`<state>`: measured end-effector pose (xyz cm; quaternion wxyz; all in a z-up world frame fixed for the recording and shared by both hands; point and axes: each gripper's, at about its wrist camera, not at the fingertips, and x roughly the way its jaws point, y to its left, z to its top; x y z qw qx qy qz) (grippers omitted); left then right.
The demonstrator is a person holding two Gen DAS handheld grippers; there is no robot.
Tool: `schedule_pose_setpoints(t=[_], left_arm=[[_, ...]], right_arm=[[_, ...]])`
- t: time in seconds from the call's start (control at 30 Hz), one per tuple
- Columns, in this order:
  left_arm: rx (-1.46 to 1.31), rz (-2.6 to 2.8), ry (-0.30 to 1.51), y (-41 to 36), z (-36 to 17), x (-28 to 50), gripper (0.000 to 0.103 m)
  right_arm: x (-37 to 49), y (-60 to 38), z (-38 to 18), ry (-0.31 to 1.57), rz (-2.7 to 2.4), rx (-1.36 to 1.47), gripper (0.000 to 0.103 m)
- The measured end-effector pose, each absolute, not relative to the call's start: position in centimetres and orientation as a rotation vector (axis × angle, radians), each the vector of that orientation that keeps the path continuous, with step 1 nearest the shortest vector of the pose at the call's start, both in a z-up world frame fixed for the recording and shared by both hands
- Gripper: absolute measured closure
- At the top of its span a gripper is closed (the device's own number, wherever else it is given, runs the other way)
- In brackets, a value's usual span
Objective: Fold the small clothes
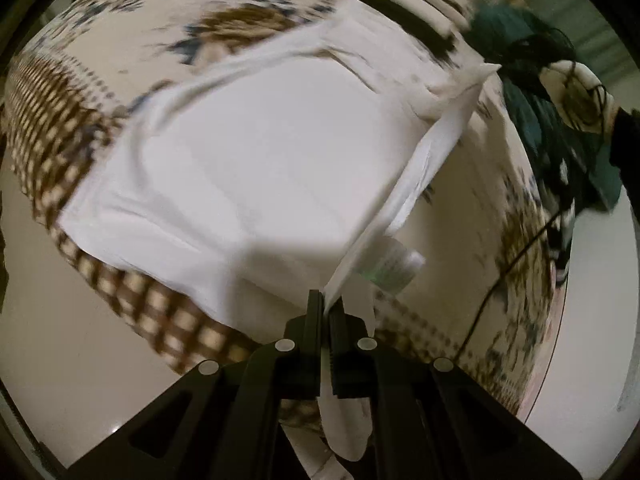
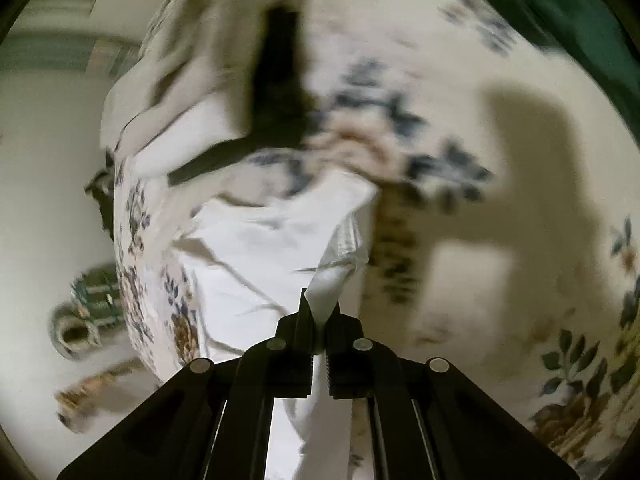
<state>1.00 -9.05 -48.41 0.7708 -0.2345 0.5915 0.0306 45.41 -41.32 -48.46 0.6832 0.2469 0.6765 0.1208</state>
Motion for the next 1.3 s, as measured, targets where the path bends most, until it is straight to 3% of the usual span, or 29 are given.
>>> schedule_pose_setpoints(t=[0.17,0.4,0.77,0.8,0.83,0.87,0.9,0.93,1.1,1.3], left_arm=[[-0.559,0.128,1.263,-1.4,-48.1,2.3,0.103],[-0.627,0.21,1.28,8.0,-51.0,3.5,0.103],[-0.716,0.294,1.382,14.4,-55.9,2.7,0.1],[-0.771,0.316,1.386,15.6,-56.3,2.0,0.095],[-0.807,0.332,1.383,16.3,-56.4,1.3,0.089],[-0.864,0.334,1.364,17.2,-56.4,0.3,0.075],[-0.9,0.325,1.349,17.6,-56.4,-0.2,0.061],[-0.928,0.317,1.34,17.8,-56.3,-0.6,0.055],[-0.909,0.218,1.406,16.3,-57.0,-0.3,0.051],[-0.789,0.136,1.476,13.8,-57.7,2.2,0.051]], right_arm=[[48.0,-31.1,-46.5,1.533,0.272,0.399,0.099],[51.5,-17.1,-48.6,1.547,0.255,0.236,0.099],[53.3,-7.8,-54.1,1.639,0.206,0.078,0.097],[53.3,-7.9,-54.4,1.661,0.205,0.1,0.091],[53.2,-8.2,-54.4,1.673,0.209,0.123,0.076],[52.4,-8.9,-53.8,1.671,0.234,0.179,0.065],[51.6,-9.5,-53.1,1.658,0.253,0.204,0.046],[50.6,-10.1,-52.3,1.645,0.271,0.212,0.041],[37.8,-15.5,-49.2,1.696,0.334,0.189,0.041],[16.6,-20.4,-54.8,1.999,0.369,0.451,0.041]])
